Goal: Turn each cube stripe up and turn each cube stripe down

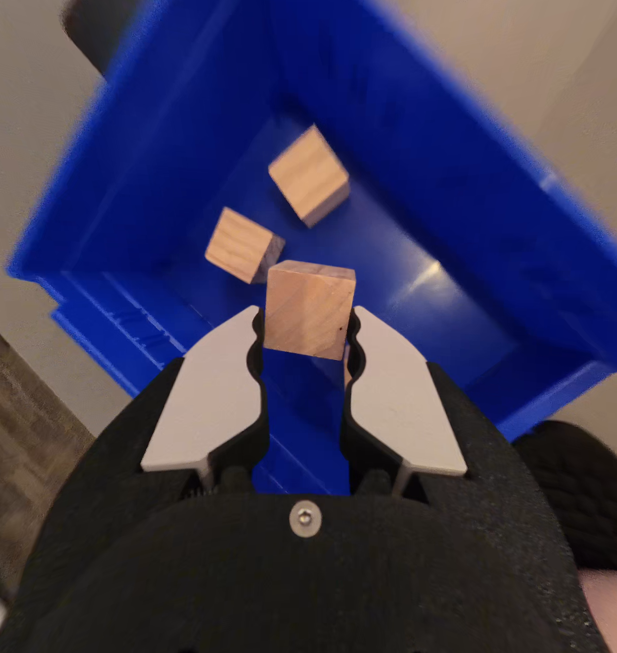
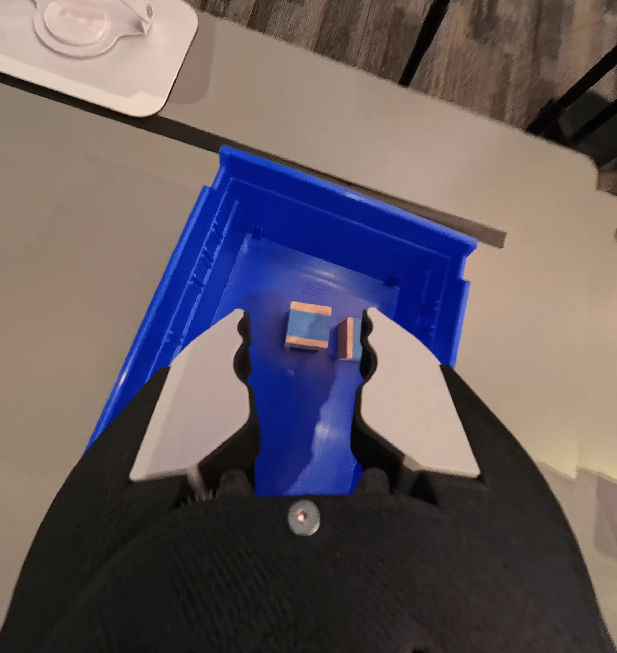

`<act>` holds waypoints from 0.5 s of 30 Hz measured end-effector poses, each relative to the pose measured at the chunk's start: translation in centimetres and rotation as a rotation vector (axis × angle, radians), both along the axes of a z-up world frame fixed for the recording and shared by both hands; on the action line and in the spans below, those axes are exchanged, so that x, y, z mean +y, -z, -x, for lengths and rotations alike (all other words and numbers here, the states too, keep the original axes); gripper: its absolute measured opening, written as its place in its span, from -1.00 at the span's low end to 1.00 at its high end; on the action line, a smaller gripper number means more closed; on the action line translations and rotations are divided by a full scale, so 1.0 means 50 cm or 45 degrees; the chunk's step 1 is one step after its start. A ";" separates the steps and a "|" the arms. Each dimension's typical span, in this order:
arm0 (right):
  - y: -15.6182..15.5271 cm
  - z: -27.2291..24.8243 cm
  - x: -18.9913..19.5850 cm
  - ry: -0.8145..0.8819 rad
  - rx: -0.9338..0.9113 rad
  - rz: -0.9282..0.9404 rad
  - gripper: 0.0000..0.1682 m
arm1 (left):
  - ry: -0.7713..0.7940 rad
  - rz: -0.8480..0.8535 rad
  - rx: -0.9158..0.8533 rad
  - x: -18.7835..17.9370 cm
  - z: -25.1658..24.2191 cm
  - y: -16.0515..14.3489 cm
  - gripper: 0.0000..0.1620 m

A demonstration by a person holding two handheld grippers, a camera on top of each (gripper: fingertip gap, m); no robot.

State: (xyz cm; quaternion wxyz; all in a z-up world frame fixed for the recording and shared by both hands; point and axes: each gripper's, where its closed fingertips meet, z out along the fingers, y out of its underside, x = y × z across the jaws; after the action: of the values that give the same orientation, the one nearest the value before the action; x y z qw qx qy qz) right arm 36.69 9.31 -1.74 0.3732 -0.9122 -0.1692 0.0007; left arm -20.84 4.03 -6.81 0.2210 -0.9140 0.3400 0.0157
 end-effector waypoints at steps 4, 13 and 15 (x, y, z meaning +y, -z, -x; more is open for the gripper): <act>-0.102 0.075 0.011 -0.129 -0.070 -0.370 -0.28 | 0.057 -0.275 -0.383 -0.003 -0.099 -0.155 -0.44; -0.169 0.528 -0.205 -1.150 -0.064 -1.086 -0.19 | 0.563 0.151 -1.530 -0.139 -0.441 -0.319 -0.45; -0.157 0.580 -0.245 -1.230 -0.110 -1.174 -0.19 | 0.619 0.253 -1.575 -0.155 -0.480 -0.309 -0.45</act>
State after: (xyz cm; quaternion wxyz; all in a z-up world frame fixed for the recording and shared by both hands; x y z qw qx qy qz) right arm 7.68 -2.96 6.09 0.6755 -0.4803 -0.5564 0.0589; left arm 3.17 -3.71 8.63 0.2870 -0.6681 0.3466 -0.5926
